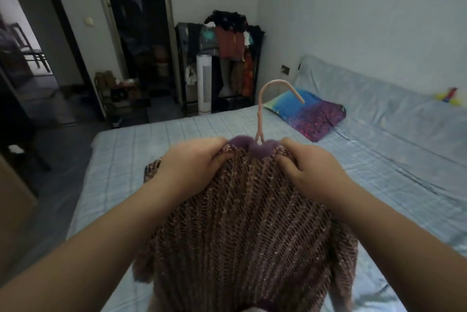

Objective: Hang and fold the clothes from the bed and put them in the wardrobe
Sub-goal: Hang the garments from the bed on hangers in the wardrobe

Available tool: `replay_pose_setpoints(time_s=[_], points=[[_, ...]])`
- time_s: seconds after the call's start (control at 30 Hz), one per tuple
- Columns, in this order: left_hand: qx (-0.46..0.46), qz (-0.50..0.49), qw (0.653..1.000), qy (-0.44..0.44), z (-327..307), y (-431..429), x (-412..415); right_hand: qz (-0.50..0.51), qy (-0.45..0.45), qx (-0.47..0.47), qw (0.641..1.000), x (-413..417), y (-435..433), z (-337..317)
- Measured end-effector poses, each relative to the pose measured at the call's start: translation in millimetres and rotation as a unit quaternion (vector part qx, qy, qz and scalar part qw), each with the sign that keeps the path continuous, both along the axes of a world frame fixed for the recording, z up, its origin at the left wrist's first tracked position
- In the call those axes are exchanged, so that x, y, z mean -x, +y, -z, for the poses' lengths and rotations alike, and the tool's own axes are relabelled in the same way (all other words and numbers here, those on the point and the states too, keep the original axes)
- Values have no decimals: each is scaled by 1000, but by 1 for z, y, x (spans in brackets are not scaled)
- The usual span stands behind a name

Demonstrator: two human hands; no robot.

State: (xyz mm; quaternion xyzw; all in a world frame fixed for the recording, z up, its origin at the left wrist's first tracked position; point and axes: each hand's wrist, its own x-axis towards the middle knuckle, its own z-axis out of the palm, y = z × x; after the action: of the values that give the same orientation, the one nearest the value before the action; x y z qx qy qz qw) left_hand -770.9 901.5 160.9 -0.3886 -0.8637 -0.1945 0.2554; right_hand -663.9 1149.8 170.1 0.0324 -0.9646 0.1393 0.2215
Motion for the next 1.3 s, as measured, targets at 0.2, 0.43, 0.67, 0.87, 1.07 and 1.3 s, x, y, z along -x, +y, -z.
replay_pose_setpoints(time_s=[0.2, 0.43, 0.67, 0.87, 1.07, 1.3], points=[[57, 23, 971, -232, -67, -54, -15, -24, 133, -91, 987, 3, -23, -50], [19, 41, 958, -283, -109, -50, -63, -107, 196, -98, 970, -4, -17, -91], [29, -150, 988, -8, -140, -26, -116, -191, 99, 5, 977, -22, 43, -107], [47, -236, 969, 44, -144, -4, -168, -246, 120, 70, 959, -30, 47, -94], [28, -297, 942, -155, -139, -68, -232, -320, 102, 61, 940, -35, -21, -87], [-11, -411, 883, -226, -79, -158, -350, -465, 41, 50, 883, -63, -136, -49]])
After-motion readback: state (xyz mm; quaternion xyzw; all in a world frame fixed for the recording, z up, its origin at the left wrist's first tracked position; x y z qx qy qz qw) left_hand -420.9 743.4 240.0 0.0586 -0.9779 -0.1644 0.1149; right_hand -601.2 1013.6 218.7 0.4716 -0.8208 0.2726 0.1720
